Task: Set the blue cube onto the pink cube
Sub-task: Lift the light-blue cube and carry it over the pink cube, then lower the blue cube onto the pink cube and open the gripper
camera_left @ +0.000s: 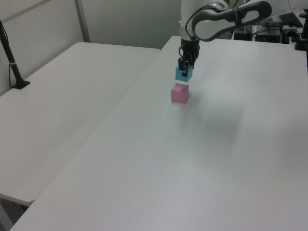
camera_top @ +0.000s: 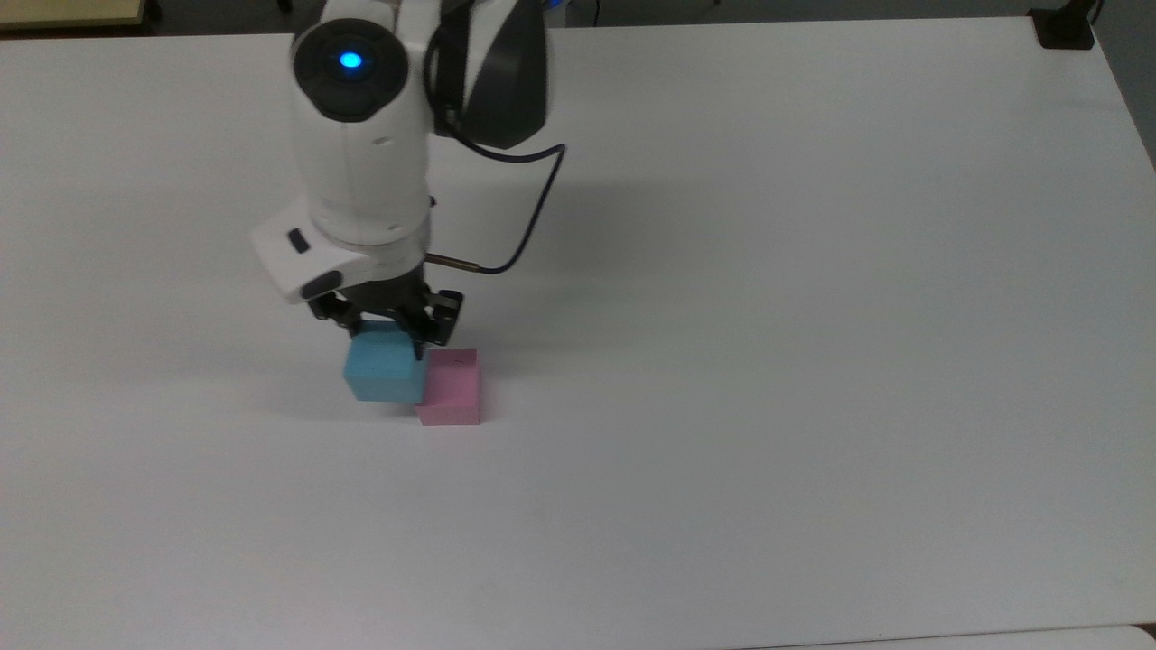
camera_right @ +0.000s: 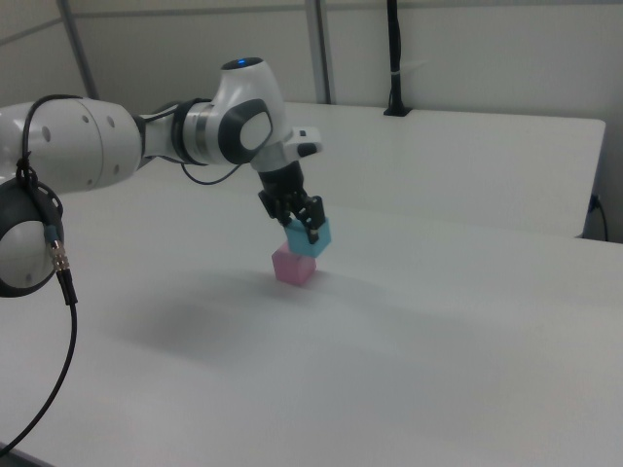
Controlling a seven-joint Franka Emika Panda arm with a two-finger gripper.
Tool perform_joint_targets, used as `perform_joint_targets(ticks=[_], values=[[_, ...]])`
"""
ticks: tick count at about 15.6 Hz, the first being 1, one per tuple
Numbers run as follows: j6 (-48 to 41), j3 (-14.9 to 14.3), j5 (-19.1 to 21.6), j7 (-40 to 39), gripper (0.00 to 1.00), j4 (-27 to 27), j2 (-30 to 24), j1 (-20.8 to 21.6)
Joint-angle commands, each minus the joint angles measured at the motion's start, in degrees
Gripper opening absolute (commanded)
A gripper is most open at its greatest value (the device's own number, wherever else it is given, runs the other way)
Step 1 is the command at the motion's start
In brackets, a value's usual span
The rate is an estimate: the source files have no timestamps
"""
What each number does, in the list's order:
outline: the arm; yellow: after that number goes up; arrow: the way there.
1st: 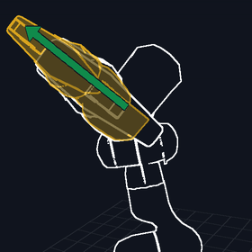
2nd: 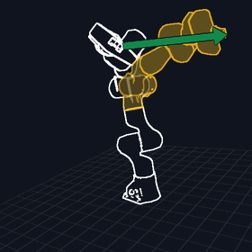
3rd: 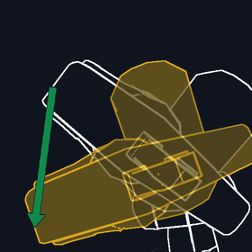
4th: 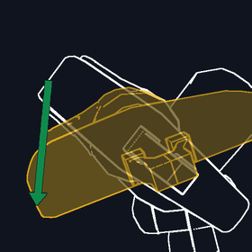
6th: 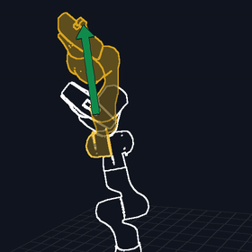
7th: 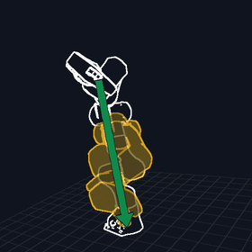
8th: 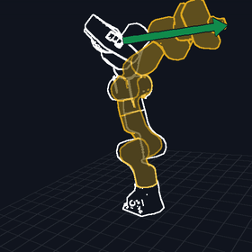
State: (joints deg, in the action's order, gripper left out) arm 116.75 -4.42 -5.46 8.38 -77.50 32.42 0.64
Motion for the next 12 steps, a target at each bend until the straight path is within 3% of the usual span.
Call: perform_joint_targets(ticks=[1,3,4,5,8,10,12], values=[[-1.09,0.9,-0.69,2.61,0.32,-0.54,-0.34,3.13],[-0.83,0.99,-0.78,2.69,0.41,-0.63,-0.17,3.66],[-0.83,0.9,-0.87,2.61,0.55,-0.63,-0.08,4.01],[-0.83,0.9,-1.04,2.43,0.61,-0.63,-0.17,3.93],[-1.27,0.73,-1.83,2.08,0.68,-0.72,-0.34,3.67],[-1.44,0.73,-2.1,2.17,1.0,-0.72,-0.69,3.93],[-1.88,0.73,-2.36,2.08,1.0,-0.81,-2.53,3.93]])
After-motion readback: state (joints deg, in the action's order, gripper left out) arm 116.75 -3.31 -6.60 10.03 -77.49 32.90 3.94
